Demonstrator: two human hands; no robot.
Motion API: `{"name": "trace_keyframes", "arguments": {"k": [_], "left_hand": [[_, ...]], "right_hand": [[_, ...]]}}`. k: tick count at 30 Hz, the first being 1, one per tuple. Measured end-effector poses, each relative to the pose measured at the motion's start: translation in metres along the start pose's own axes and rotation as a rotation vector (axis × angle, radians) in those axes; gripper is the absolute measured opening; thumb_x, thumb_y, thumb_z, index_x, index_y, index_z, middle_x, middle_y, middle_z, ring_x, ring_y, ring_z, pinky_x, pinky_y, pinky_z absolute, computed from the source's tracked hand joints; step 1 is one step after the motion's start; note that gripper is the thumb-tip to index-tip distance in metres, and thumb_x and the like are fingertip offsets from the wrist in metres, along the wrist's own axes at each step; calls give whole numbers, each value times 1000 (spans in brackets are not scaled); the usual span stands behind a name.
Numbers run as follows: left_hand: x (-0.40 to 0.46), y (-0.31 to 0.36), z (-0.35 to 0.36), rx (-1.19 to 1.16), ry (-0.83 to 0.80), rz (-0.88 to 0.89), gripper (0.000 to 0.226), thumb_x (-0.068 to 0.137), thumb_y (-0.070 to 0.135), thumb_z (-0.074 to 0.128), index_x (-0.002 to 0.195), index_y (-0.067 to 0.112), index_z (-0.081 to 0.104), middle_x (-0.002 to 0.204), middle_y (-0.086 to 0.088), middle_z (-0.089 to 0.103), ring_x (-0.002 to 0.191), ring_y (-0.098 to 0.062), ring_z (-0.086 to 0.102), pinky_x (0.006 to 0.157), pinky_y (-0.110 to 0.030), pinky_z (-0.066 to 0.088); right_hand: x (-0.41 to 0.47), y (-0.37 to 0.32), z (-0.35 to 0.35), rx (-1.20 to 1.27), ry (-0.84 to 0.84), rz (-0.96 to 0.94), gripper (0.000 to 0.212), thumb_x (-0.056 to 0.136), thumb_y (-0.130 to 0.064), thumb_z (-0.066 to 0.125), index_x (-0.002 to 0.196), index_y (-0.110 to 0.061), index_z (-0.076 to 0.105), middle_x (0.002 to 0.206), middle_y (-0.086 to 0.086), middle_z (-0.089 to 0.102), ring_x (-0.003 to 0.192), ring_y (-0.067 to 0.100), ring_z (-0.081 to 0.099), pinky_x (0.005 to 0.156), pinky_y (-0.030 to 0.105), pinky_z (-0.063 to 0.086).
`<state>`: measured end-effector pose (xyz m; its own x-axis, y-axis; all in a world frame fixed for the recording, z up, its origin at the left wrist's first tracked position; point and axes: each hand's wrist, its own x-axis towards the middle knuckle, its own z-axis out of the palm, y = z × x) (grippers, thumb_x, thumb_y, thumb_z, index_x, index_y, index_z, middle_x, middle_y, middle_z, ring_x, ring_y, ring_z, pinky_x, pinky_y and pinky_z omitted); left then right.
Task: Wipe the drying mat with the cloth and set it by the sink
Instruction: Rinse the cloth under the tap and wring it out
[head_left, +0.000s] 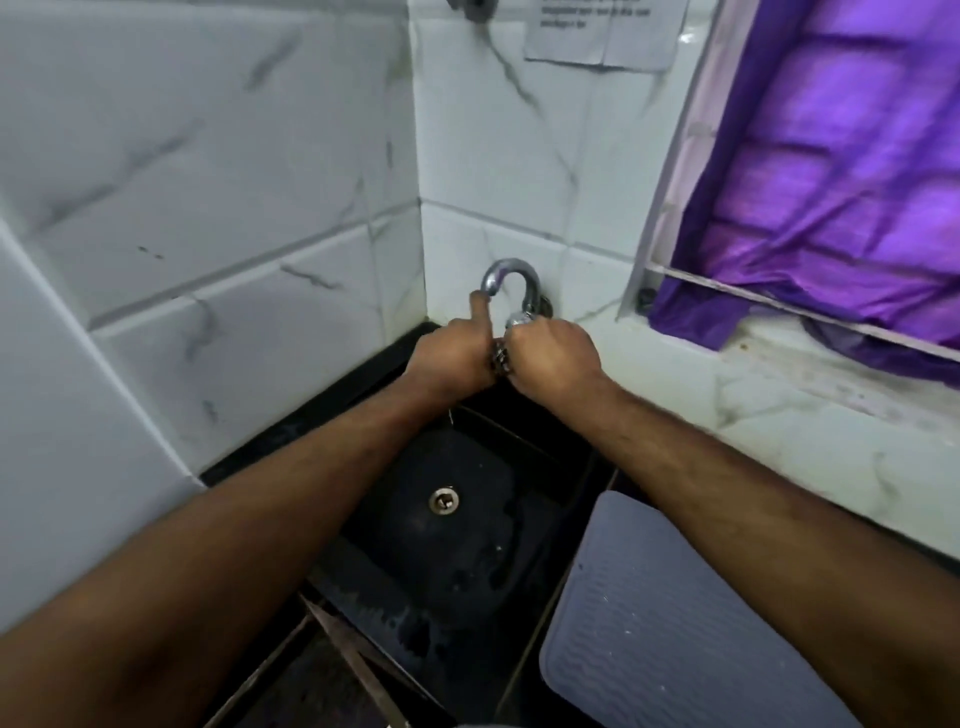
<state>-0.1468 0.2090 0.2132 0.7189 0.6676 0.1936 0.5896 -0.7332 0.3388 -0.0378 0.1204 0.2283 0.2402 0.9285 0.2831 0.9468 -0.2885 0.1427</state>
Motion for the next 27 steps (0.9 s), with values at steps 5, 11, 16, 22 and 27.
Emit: {"name": "trace_keyframes", "arguments": {"k": [5,11,16,22,27], "left_hand": [[10,-30,-12,560,173,397,67,102,31,42,155,8,8,95,-9,68,77,-36,65,55,-41,43],[-12,-37,3,605,43,598,39,97,34,37,129,12,32,102,-8,68,91,-34,71,57,-41,47],[-9,-35,6,338,-7,284,39,90,28,61,117,11,39,102,-11,67,92,-38,67,62,-42,44],[1,-52,1,-366,-243,16,75,68,22,83,124,13,35,111,-9,66,92,-19,68,75,-43,60],[-3,-27,-13,-599,-457,50,93,70,13,84,143,18,27,101,-17,70,72,-16,68,61,-38,58]], "right_hand": [[21,-26,4,454,-260,264,8,74,-30,66,73,-23,61,75,-3,62,68,18,58,57,28,47],[0,-17,29,964,-775,246,28,74,-45,79,76,-24,61,53,-5,43,42,8,29,44,23,19],[0,-5,32,934,-509,165,40,74,-42,85,96,-13,68,75,2,65,64,17,58,50,27,40],[-30,-17,34,319,67,-101,109,74,-39,85,157,-30,16,158,7,24,135,30,40,106,44,44],[-26,-6,23,239,190,-44,88,76,-8,75,151,-21,32,134,8,50,112,29,58,79,46,57]]}}
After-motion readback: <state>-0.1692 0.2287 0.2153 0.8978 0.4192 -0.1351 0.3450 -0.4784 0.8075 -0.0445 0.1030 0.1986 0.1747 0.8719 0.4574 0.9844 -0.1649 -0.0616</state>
